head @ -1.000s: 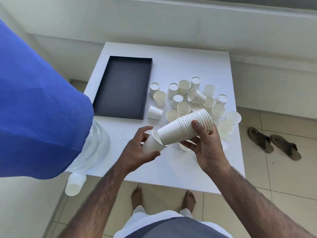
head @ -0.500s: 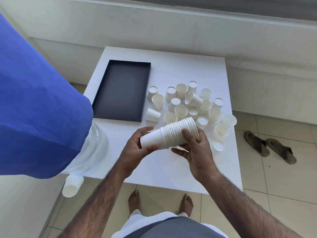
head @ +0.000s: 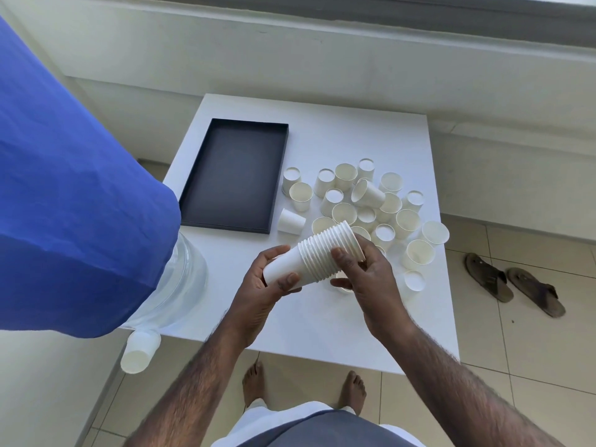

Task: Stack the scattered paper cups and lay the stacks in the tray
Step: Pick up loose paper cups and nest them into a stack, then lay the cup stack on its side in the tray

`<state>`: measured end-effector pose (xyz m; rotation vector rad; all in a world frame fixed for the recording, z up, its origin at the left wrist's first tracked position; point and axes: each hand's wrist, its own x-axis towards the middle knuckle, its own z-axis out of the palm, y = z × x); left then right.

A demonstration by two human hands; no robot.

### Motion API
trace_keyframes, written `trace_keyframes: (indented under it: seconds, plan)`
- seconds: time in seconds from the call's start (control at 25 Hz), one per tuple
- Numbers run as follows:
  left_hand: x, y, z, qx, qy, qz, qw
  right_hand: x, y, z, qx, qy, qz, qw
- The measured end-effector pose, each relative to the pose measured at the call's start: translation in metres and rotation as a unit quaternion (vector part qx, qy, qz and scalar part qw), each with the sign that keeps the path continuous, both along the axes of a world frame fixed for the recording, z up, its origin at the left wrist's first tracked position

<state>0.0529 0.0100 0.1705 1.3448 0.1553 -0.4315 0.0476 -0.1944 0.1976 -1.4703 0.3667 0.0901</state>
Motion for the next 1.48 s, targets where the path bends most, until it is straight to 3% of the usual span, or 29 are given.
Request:
trace_keyframes:
  seconds: [0.12,0.28,0.48,0.64,0.8,1.0,1.12,1.24,1.48]
  plan:
    - [-0.002,-0.005,0.003,0.031,-0.003,-0.053,0.998,0.001,0.003,-0.002,0.110,0.014,-0.021,0.994]
    - [-0.005,-0.021,0.006,0.092,-0.023,-0.087,0.992,0.001,0.005,-0.010,0.179,0.041,-0.111,0.977]
    - [-0.008,-0.031,-0.001,0.164,-0.048,-0.020,0.985,0.028,0.027,-0.016,0.104,0.047,-0.141,0.983]
    - [0.027,-0.011,0.006,0.281,-0.091,0.118,0.948,0.086,0.064,-0.021,-0.002,0.050,-0.053,0.997]
    - [0.100,0.020,0.014,0.450,-0.141,0.187,0.862,0.161,0.112,-0.034,0.026,0.117,0.053,0.991]
    - [0.202,0.055,0.005,0.572,-0.124,0.216,0.781,0.238,0.177,-0.075,0.019,0.195,0.156,0.968]
    - [0.235,0.073,-0.019,0.587,-0.096,0.269,0.758,0.269,0.203,-0.098,0.017,0.220,0.217,0.951]
    - [0.246,0.087,-0.049,0.568,-0.043,0.321,0.757,0.291,0.214,-0.122,0.000,0.249,0.264,0.932]
    - [0.261,0.102,-0.092,0.565,-0.044,0.352,0.745,0.318,0.230,-0.154,0.000,0.300,0.312,0.902]
